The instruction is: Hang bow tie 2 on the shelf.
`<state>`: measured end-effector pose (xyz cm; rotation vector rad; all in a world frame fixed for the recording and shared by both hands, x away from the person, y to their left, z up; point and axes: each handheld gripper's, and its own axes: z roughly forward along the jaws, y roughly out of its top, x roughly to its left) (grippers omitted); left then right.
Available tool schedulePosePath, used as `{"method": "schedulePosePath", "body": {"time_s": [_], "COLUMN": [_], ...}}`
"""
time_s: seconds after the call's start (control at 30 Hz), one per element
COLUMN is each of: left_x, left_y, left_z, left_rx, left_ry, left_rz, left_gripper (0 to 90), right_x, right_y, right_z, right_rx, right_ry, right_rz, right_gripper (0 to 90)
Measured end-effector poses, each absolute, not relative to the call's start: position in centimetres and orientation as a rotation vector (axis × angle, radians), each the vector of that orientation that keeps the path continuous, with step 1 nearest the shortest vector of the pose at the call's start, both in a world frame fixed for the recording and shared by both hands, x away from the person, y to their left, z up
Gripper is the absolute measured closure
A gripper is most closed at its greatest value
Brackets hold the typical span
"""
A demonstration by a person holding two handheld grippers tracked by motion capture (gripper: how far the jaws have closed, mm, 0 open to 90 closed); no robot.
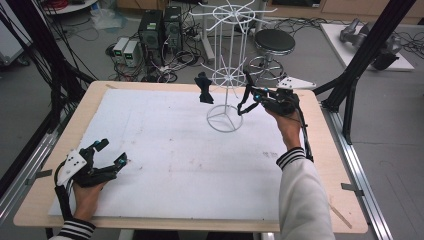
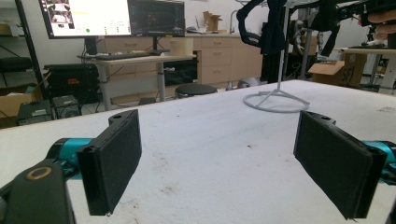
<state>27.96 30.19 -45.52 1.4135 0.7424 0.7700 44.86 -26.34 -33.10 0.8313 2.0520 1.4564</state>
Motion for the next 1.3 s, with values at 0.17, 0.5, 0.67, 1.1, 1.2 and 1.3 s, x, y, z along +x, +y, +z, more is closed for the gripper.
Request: {"method": "schedulePosePath", "body": {"time_s": [0.17,0.5,0.67,1.1,1.2,1.3], "left_x": [28.0,28.0,28.0,27.9,27.9,27.9], "left_y": [30.2,30.2,30.2,30.2,30.2,30.2], "left_z": [-45.5,-45.5,-45.5,-45.6,-45.6,-45.6], "left_rx": [1.413,1.411,1.409,1.399,1.4,1.403], "left_ry": [0.743,0.747,0.744,0.74,0.74,0.74], "left_rz": [0.77,0.77,0.77,0.774,0.774,0.774], "left_gripper": [15.6,15.6,15.6,15.5,15.5,15.5], "right_x": [44.7,41.9,40.3,32.8,31.0,29.7], "right_y": [-25.8,-25.5,-26.0,-26.1,-26.3,-26.6], "right_z": [-33.6,-33.8,-34.1,-37.7,-39.1,-40.7], "right_rx": [0.875,0.872,0.882,0.841,0.868,0.892], "right_ry": [2.058,2.05,2.027,1.861,1.806,1.766], "right_rz": [1.358,1.378,1.418,1.51,1.524,1.525], "right_gripper": [18.3,0.7,0.7,0.7,0.7,0.7]}}
